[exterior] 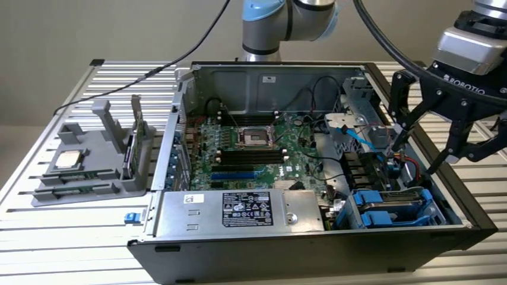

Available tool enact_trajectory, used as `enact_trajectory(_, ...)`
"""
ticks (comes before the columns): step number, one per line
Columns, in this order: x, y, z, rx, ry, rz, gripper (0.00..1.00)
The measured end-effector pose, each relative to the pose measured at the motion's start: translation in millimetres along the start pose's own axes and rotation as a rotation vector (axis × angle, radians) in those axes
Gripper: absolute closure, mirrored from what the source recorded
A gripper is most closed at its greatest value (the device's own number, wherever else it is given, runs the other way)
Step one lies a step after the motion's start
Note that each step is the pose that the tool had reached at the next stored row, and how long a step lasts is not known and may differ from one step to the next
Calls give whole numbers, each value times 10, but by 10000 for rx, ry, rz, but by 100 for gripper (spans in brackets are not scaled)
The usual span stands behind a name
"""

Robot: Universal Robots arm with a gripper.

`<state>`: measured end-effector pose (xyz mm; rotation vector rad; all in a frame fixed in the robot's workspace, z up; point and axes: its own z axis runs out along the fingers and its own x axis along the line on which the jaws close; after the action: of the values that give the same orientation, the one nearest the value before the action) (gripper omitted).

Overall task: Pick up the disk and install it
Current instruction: 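Insert the disk into the insertion slot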

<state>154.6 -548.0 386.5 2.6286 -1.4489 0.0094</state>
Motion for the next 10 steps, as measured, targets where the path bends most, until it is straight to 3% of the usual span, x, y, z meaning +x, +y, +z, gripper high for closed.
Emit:
enact_trajectory(5,-32,8,9,42,24,-187,45)
enact_trajectory(10,-63,8,47,130,92,-552,45)
